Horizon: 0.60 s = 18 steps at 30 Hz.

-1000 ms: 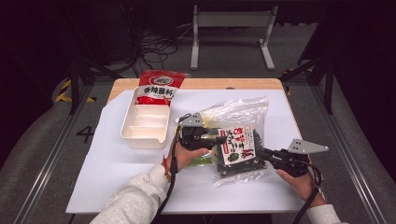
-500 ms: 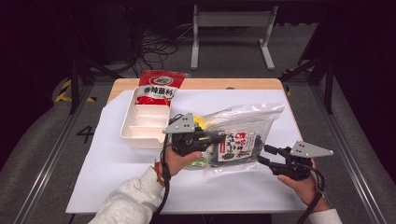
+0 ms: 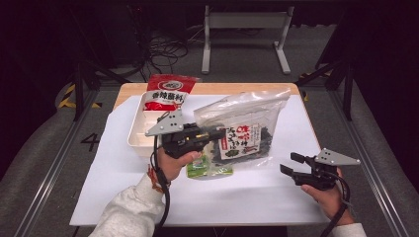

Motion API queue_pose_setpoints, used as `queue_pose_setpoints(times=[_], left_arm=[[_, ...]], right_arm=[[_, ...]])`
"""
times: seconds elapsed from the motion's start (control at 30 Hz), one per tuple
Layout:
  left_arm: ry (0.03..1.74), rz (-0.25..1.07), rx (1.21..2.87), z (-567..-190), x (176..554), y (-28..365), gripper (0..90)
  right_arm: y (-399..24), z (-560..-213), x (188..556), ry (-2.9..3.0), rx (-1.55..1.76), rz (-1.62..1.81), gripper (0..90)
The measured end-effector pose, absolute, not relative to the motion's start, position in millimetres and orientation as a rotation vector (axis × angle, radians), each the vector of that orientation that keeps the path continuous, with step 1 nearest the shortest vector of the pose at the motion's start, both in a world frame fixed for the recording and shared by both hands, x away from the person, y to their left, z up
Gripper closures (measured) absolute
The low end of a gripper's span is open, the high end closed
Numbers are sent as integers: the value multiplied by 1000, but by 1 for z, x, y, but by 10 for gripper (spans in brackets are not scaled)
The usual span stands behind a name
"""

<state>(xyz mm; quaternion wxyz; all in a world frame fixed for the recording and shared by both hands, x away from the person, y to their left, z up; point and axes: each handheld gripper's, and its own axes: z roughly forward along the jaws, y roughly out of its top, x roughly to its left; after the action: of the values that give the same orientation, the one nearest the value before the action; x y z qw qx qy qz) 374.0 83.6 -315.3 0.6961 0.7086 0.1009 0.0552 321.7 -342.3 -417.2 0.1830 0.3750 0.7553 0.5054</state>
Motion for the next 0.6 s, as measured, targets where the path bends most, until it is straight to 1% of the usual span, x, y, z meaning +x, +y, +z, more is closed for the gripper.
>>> queue_pose_setpoints(times=[0.13,0.3,0.5,0.6], left_arm=[[231,203,1577,-307,375,102,808],[257,272,1573,-301,381,123,808],[324,385,1585,-291,392,159,808],[339,423,1595,-287,396,170,808]], right_arm=[[-342,-417,322,2124,1066,1428,327],[-340,-419,322,2133,1066,1421,318],[-338,-420,322,2140,1068,1417,316],[-337,-420,322,2145,1067,1413,316]])
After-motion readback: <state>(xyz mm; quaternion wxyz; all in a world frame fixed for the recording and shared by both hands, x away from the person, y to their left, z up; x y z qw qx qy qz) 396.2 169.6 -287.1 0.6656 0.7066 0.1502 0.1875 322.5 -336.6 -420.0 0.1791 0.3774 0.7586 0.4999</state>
